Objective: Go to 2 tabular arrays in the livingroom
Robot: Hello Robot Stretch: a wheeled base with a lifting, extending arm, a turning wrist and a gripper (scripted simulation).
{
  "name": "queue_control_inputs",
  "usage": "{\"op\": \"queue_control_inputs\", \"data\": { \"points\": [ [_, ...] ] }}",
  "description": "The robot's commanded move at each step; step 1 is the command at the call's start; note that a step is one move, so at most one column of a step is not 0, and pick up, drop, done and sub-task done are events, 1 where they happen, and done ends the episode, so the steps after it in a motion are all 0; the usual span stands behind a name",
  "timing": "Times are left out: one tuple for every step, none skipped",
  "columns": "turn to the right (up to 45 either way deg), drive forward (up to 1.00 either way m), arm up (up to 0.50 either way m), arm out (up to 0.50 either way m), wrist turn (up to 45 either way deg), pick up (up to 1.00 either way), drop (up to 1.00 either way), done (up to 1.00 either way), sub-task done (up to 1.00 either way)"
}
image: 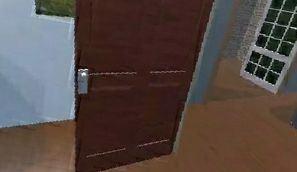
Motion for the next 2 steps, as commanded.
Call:
{"op": "queue_control_inputs", "data": {
  "points": [
    [-45.0, 0.0, 0.0, 0.0, 0.0, 0.0, 0.0, 0.0, 0.0],
    [-12.0, 0.0, 0.0, 0.0, 0.0, 0.0, 0.0, 0.0, 0.0]
  ]
}}
